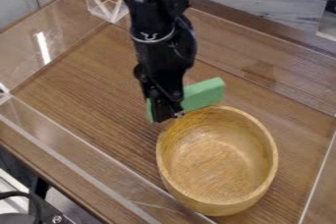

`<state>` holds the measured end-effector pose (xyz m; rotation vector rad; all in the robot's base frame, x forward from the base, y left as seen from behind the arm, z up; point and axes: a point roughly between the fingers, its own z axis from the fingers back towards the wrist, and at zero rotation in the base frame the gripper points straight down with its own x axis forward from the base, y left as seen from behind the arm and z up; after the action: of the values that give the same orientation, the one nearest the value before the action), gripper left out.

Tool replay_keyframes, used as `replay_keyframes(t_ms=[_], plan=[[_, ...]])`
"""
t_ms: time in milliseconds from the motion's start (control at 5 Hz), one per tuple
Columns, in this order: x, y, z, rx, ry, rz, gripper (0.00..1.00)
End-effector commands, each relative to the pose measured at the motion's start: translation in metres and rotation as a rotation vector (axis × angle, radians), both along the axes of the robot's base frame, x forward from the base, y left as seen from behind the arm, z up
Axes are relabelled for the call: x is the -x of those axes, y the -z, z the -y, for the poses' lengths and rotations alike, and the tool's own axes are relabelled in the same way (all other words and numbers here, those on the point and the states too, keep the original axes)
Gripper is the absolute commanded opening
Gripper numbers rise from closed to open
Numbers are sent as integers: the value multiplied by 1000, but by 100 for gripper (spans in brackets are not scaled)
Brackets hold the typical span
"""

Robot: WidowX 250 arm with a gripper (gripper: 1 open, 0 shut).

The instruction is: Put the green block in the brown bowl

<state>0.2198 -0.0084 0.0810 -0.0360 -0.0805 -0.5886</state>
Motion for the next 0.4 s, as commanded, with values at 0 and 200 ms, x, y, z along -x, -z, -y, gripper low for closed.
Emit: replay_keyframes(t_ms=[0, 200], plan=[[-7, -13, 9, 4, 81, 64, 0], [-2, -12, 19, 8, 155, 63, 0]])
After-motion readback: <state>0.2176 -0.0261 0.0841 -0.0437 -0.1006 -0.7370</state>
